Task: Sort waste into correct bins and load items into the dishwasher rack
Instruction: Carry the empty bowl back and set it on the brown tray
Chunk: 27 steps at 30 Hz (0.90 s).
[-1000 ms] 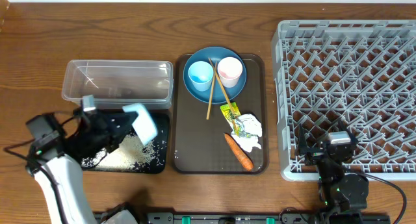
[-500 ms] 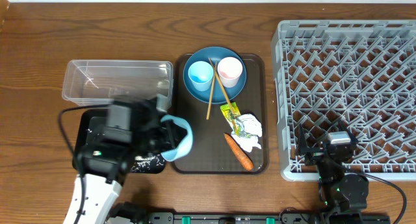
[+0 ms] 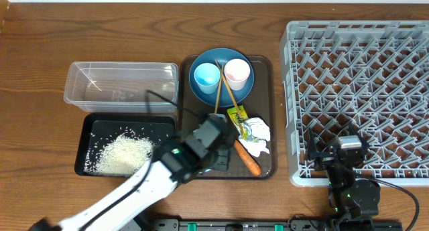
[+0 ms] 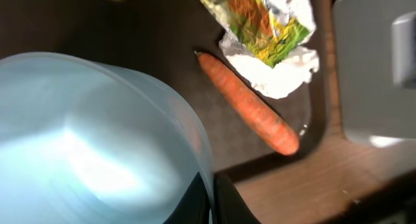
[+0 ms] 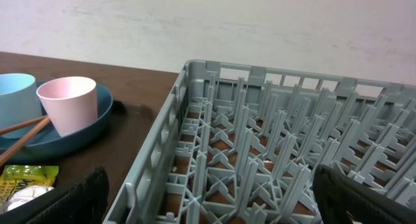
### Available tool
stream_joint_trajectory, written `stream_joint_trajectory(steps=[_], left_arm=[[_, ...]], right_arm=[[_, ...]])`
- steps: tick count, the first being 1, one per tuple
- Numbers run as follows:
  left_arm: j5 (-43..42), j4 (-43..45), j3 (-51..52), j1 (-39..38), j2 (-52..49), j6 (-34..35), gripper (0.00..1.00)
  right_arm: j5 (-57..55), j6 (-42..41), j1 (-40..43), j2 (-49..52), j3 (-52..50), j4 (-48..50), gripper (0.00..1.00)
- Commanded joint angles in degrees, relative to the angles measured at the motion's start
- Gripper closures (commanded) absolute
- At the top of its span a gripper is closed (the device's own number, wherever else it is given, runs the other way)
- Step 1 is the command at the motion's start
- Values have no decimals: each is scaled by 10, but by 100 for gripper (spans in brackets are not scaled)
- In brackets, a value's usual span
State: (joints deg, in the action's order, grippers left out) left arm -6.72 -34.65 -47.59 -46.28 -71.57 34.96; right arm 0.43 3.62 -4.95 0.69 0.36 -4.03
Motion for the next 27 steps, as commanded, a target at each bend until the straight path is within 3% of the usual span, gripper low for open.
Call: stream_joint_trajectory(steps=[1,14,21,23,27], left_arm=[[29,15,-11,-14,-46,9,95],[29,52,-11,-14,-128,9,93],[30,53,-11,-14,-136,9,86],[30,56,-11,-14,-136,6,77],[30,61,-12,-13,-130,1,71]], right_arm=[[0,7,-3,-3,-1,-2,1],[0,7,-3,-3,-1,-2,1],[0,7,-3,-3,-1,-2,1],[0,7,-3,-3,-1,-2,1],[0,7,-3,-3,-1,-2,1]])
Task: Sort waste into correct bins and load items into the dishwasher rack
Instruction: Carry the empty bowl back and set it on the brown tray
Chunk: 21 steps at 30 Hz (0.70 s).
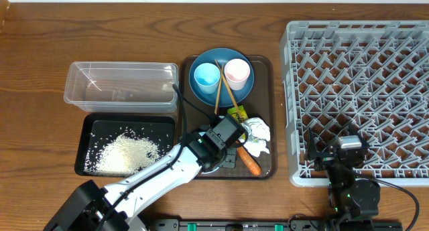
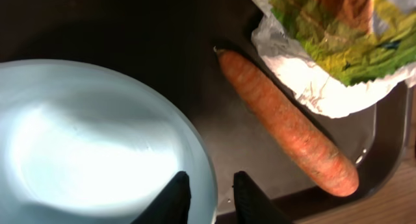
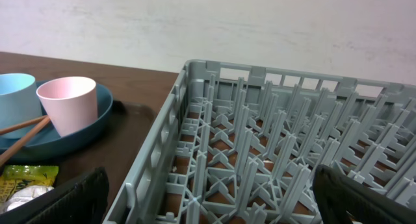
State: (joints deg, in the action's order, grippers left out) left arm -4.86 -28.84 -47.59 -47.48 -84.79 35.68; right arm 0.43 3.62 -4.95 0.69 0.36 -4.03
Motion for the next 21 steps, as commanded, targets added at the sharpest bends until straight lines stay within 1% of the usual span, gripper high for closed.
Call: stream_joint_trajectory(steps=[1,4,10,12,15,17,21], left_arm=[[11,3,-13,-1,8,-15,68],[11,1,-22,0,24,-43,61],[10,-11,-55,2,79,-50,58],[10,-10,-58,2,97,-46,56],[10,-10,-58,2,113,-20,55],[4,-10,-58,-2,109,-2,55],[-5,-10,-57,-23,86,3,53]], right_arm=[[0,7,-3,-3,-1,-2,1],[0,7,-3,-3,-1,-2,1],[0,7,-3,-3,-1,-2,1],[0,7,-3,-3,-1,-2,1],[0,7,-3,-3,-1,-2,1],[0,7,-3,-3,-1,-2,1],[0,7,-3,-3,-1,-3,1]])
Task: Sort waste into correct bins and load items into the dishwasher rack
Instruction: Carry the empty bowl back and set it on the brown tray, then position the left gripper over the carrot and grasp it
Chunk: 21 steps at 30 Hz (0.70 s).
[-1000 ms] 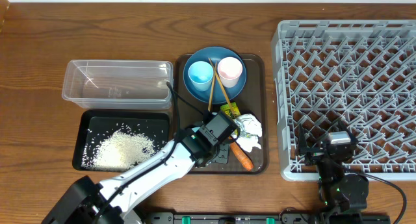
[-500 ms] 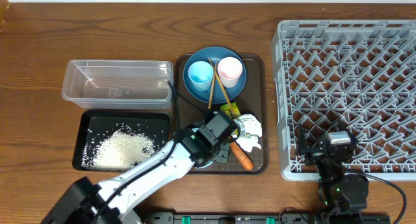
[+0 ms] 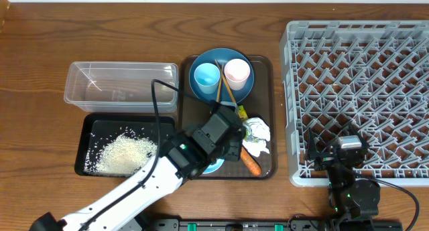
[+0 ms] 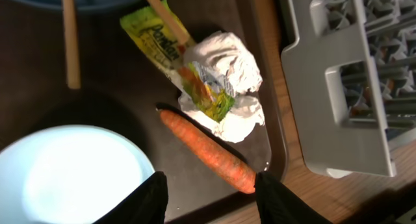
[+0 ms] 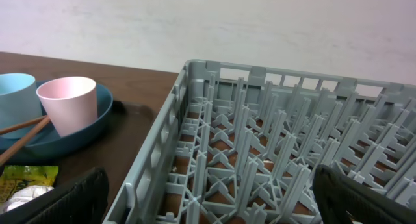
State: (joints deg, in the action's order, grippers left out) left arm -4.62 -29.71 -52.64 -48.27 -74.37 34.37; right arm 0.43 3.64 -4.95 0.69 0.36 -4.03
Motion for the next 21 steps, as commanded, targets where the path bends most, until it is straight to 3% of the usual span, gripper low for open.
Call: stream_joint_trajectory(steps=[1,15,21], left_arm=[[-7,-2,-7,-21,-26,20,53],[-6,53,-7,-114,-155,97,53],[26,52,-5,-130,-183,182,53]], right_arm=[[0,7,-3,-3,-1,-2,1],[0,7,-3,-3,-1,-2,1],[0,7,-3,-2,-1,-2,1]])
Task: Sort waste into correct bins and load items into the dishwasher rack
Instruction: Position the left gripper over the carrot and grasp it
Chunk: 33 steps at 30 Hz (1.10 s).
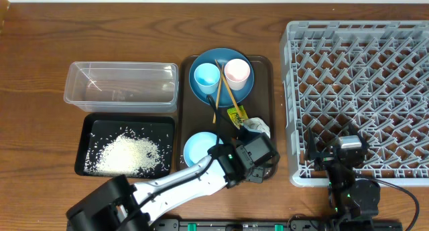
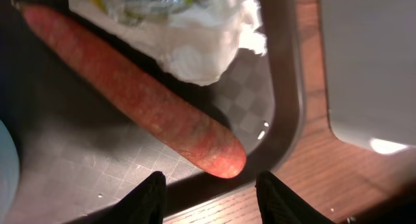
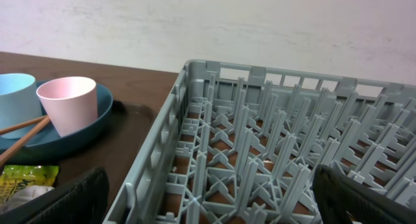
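Observation:
An orange carrot [image 2: 130, 97] lies on the brown tray [image 1: 265, 70], just below a crumpled white tissue [image 2: 195, 42] and a green snack wrapper [image 1: 236, 115]. My left gripper [image 2: 211, 197] stands open low over the carrot's thick end, near the tray's front right corner; in the overhead view the left gripper [image 1: 257, 163] hides the carrot. A light blue bowl [image 1: 200, 147] rests on the tray's front left. The blue plate [image 1: 201, 92] carries a blue cup [image 1: 206, 75], a pink cup [image 1: 236, 71] and chopsticks [image 1: 221, 94]. My right gripper [image 3: 218, 198] hangs open over the grey rack [image 1: 355, 90].
A clear plastic bin [image 1: 122, 86] stands at the left, with a black tray of rice [image 1: 125, 147] in front of it. The rack's near wall [image 2: 370, 62] lies just right of the tray's edge.
My left gripper has moved right and lower, from above the bowl and carrot to close over the carrot's thick end. It is still open. The right arm has not moved.
My left gripper first held the light blue bowl by its rim over the tray's front. Then its fingers stood slightly apart astride the rim, with the bowl down on the tray. Then it was open higher up, clear of the bowl, and now sits over the carrot.

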### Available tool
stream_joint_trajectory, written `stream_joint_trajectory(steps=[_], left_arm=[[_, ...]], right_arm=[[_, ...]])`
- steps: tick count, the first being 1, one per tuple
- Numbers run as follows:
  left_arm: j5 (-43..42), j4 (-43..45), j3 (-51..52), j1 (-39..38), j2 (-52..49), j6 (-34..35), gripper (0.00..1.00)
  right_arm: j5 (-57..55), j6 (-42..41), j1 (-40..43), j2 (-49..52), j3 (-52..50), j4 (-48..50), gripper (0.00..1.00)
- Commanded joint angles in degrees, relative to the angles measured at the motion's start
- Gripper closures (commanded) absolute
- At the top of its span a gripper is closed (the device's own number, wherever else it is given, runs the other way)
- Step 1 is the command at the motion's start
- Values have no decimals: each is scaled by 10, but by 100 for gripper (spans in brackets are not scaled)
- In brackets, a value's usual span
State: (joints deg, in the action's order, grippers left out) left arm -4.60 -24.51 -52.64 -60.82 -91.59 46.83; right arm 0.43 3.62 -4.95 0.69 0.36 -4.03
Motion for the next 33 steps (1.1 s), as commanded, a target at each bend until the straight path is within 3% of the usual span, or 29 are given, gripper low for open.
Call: stream_joint_trajectory(steps=[1,7,13,19,33], left_arm=[[28,0,-5,-7,-14,74,53],[39,2,-4,-10,-27,151,53],[43,3,-4,-10,-27,185,53],[89,4,9,-17,-27,257,53],[104,11,10,-39,-28,260,53]], right_arm=[[0,7,-3,-2,-1,-2,1],[0,7,-3,-2,-1,-2,1],[0,7,-3,-2,-1,-2,1],[0,7,-3,-2,-1,-2,1],[0,7,-3,-2,-1,-2,1]])
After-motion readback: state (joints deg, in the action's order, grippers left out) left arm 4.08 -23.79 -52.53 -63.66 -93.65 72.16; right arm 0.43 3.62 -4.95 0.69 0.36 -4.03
